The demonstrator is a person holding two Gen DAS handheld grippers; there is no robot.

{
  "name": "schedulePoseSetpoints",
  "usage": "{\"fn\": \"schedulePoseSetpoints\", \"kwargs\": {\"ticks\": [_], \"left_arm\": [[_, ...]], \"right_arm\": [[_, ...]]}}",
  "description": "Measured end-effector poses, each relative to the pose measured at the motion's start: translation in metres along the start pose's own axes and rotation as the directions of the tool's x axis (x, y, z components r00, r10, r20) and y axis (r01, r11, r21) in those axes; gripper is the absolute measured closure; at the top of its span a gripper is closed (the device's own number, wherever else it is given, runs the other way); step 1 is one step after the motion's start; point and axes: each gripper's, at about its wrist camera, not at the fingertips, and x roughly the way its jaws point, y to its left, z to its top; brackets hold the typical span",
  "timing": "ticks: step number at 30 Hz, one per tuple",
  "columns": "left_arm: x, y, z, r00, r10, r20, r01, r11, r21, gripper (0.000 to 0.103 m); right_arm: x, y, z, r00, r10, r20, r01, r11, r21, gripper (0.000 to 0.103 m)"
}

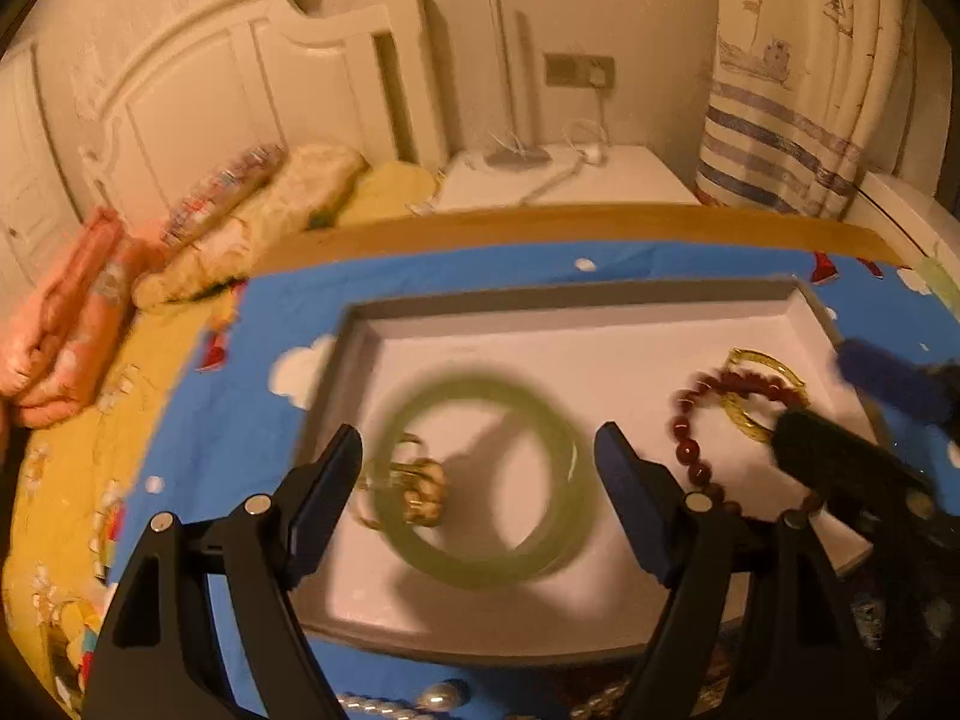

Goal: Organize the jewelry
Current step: 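Carry the jade bangle and red bead bracelet into the tray and release both, then move both open tools back to the remaining jewelry heap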

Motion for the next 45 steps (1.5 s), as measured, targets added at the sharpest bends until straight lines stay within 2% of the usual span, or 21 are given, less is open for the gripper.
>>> {"fn": "schedulePoseSetpoints", "kwargs": {"ticks": [4,6,12,16,20,22,26,31,35,40,45], "left_arm": [[-0.022,0.004,-0.001,0.998,0.038,0.053,-0.038,0.999,0.005,0.024],[-0.038,0.006,-0.003,0.995,0.059,0.086,-0.059,0.998,0.000,0.018],[-0.092,0.011,-0.016,0.982,0.104,0.155,-0.099,0.994,-0.043,0.015],[-0.130,0.017,-0.028,0.974,0.109,0.197,-0.093,0.991,-0.091,0.010],[-0.170,0.021,-0.037,0.954,0.134,0.268,-0.110,0.989,-0.102,0.009],[-0.186,0.022,-0.041,0.946,0.135,0.294,-0.108,0.988,-0.107,0.006],[-0.205,0.023,-0.050,0.945,0.121,0.303,-0.090,0.989,-0.113,0.006],[-0.209,0.028,-0.058,0.950,0.112,0.291,-0.081,0.990,-0.115,0.006],[-0.220,0.031,-0.064,0.944,0.118,0.310,-0.085,0.990,-0.116,0.006],[-0.232,0.036,-0.066,0.934,0.123,0.335,-0.086,0.988,-0.125,0.006],[-0.241,0.042,-0.071,0.930,0.130,0.344,-0.089,0.987,-0.134,0.005]], "right_arm": [[-0.021,0.001,-0.008,0.999,-0.022,0.028,0.022,1.000,0.001,0.038],[-0.034,0.000,-0.014,0.999,-0.015,0.046,0.014,1.000,0.019,0.038],[-0.065,0.002,-0.037,0.998,-0.008,0.063,0.004,0.998,0.055,0.035],[-0.081,0.003,-0.046,0.997,0.008,0.074,-0.014,0.996,0.085,0.034],[-0.090,0.015,-0.051,0.997,0.020,0.077,-0.025,0.998,0.064,0.032],[-0.093,0.021,-0.054,0.997,0.022,0.078,-0.026,0.998,0.057,0.026],[-0.085,0.033,-0.065,0.999,0.034,0.029,-0.035,0.999,0.039,0.024],[-0.074,0.055,-0.078,0.999,0.045,-0.020,-0.045,0.999,-0.013,0.024],[-0.063,0.067,-0.082,0.998,0.045,-0.048,-0.046,0.998,-0.041,0.019],[-0.039,0.079,-0.080,0.995,0.007,-0.103,-0.016,0.997,-0.081,0.018],[-0.010,0.084,-0.080,0.979,-0.052,-0.197,0.031,0.994,-0.108,0.017]]}}
